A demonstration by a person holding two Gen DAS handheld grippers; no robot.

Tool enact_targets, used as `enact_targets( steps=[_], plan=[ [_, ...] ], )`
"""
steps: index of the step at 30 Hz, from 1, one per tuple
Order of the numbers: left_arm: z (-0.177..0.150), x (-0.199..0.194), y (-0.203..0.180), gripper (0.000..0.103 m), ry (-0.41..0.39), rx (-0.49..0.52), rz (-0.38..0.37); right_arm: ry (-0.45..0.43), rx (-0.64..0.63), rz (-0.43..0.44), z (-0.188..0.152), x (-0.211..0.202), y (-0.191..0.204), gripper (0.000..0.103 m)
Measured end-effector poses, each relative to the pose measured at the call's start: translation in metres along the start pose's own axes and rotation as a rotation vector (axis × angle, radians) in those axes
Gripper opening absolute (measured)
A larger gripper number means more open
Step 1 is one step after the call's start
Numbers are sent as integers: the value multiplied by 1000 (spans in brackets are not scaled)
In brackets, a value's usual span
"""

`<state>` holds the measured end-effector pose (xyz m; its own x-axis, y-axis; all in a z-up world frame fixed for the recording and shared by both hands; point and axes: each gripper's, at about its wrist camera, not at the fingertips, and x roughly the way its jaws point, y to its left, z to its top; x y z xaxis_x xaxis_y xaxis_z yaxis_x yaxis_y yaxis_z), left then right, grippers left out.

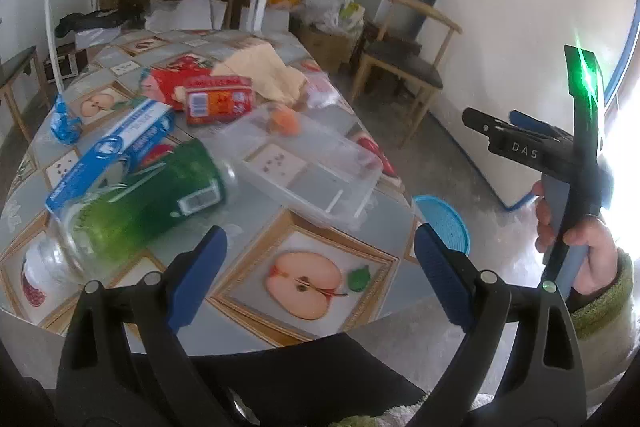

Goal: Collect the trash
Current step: 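Return both tools to the table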

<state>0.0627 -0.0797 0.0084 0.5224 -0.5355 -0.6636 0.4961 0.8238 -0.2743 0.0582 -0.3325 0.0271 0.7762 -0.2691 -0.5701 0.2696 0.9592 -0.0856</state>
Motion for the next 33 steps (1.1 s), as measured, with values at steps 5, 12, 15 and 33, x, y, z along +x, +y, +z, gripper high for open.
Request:
enact_targets(
  steps=[5, 12, 15, 33],
  plan=[
    [-3, -9, 19, 94, -38, -30, -5, 24, -2, 30, 11, 10, 28, 96],
    [-7, -21, 35, 94, -73, -34, -35, 79, 19, 57, 21, 19, 64, 96],
    [-6, -27, 41, 94, -88, -17, -39, 90, 45, 62, 24, 17, 73, 96],
    [-13, -54, 75, 94, -75, -1, -62, 97, 162, 89, 22, 2, 99, 89]
  ],
)
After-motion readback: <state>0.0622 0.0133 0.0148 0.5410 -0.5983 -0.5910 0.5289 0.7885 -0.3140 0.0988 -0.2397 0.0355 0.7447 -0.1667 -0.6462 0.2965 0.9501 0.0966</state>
